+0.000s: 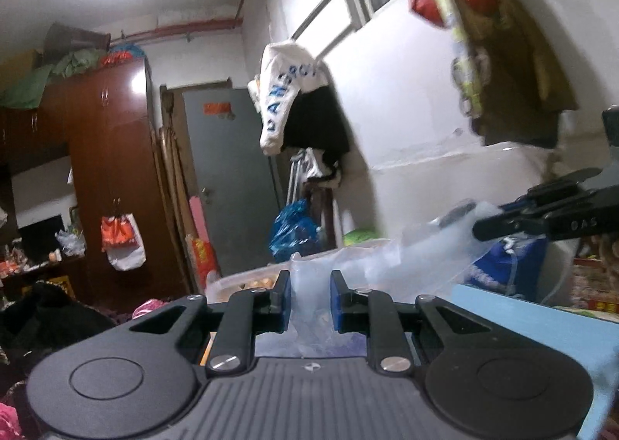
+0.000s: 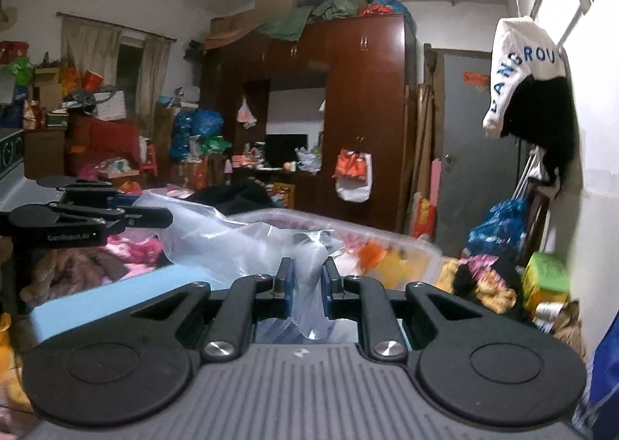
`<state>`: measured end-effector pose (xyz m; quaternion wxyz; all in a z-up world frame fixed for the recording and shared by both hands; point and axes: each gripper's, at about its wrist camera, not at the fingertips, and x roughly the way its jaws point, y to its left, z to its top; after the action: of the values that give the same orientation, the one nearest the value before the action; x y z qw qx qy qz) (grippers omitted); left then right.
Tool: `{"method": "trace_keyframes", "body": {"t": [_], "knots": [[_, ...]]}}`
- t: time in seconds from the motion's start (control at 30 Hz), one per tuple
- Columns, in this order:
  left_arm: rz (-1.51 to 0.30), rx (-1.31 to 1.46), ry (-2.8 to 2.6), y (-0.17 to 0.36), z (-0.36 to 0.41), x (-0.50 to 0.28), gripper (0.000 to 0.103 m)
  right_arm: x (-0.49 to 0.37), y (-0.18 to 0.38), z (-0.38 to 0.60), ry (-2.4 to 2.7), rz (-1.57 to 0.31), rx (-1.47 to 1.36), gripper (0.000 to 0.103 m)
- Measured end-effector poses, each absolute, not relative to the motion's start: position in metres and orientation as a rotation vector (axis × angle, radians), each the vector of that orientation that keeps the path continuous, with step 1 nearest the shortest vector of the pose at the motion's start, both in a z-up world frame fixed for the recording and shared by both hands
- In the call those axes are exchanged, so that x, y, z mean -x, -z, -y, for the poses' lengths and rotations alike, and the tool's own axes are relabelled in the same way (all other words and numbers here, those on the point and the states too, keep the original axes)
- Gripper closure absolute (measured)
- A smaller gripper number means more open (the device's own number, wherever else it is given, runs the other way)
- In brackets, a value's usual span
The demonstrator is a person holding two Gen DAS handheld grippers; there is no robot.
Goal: Organize objects
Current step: 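Carry the plastic bag over the basket and open both tools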
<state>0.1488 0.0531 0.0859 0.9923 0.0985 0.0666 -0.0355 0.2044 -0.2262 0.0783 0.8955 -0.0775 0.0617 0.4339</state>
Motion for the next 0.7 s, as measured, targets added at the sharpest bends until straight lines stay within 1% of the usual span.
{"method": "trace_keyframes", "body": {"t": [0.13, 0.3, 0.43, 0.63, 0.67, 0.7], "knots": [[-0.175, -0.177, 0.061, -0.092, -0.069, -0.189, 0.079, -0.246, -0.089, 0.208, -0.89, -0.16, 0.147, 0.086], [-0.225, -0.169, 0.052, -0.083, -0.079, -0.218, 0.079, -0.277, -0.081, 0.188, -0.869, -0.217, 0.163, 0.087], [-0.247, -0.159, 0.056, -0.075, -0.082, -0.224, 0.079, -0.283, -0.069, 0.186, -0.866, -0.252, 0.145, 0.086], [-0.262, -0.147, 0.056, -0.071, -0.086, -0.225, 0.077, -0.279, -0.067, 0.192, -0.871, -0.266, 0.149, 0.086], [-0.264, -0.144, 0.054, -0.071, -0.086, -0.227, 0.076, -0.278, -0.068, 0.191, -0.868, -0.266, 0.154, 0.086], [-0.265, -0.143, 0.052, -0.071, -0.086, -0.227, 0.072, -0.278, -0.069, 0.191, -0.867, -0.265, 0.156, 0.086]]}}
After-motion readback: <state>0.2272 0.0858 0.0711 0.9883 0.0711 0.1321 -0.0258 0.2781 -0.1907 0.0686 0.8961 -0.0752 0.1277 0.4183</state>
